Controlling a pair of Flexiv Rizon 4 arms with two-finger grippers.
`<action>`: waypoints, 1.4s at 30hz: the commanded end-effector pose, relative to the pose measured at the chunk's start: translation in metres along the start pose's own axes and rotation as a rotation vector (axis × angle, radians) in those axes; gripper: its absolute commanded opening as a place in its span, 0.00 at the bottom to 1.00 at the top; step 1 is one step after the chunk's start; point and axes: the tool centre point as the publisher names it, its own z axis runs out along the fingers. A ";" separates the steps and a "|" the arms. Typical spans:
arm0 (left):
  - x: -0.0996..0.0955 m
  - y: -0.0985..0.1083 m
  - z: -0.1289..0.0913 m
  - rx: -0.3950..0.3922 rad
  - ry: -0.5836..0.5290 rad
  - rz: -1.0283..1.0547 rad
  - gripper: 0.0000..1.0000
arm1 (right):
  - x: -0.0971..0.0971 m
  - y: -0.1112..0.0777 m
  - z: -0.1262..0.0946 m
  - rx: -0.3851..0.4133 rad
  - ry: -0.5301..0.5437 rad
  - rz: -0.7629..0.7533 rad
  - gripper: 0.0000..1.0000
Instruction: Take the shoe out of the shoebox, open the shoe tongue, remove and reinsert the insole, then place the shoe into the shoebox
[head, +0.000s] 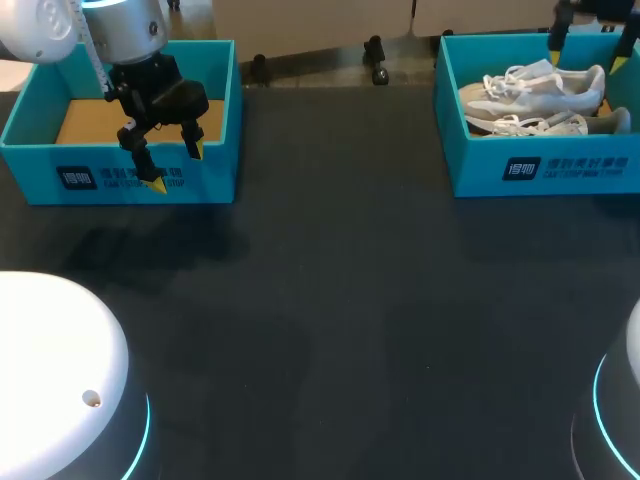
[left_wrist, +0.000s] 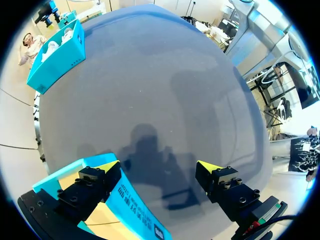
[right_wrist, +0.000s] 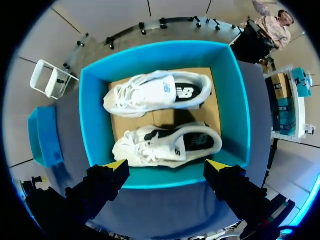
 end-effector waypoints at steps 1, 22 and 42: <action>0.000 0.000 -0.021 0.007 -0.023 -0.108 1.00 | 0.007 -0.035 0.001 -0.035 0.010 0.008 1.00; -0.001 0.048 -0.069 -0.217 -0.252 -1.186 1.00 | 0.024 -0.090 0.018 -0.002 0.045 0.051 1.00; 0.003 0.095 -0.096 -0.162 -0.107 -1.757 1.00 | 0.025 -0.112 0.015 -0.029 0.069 0.031 1.00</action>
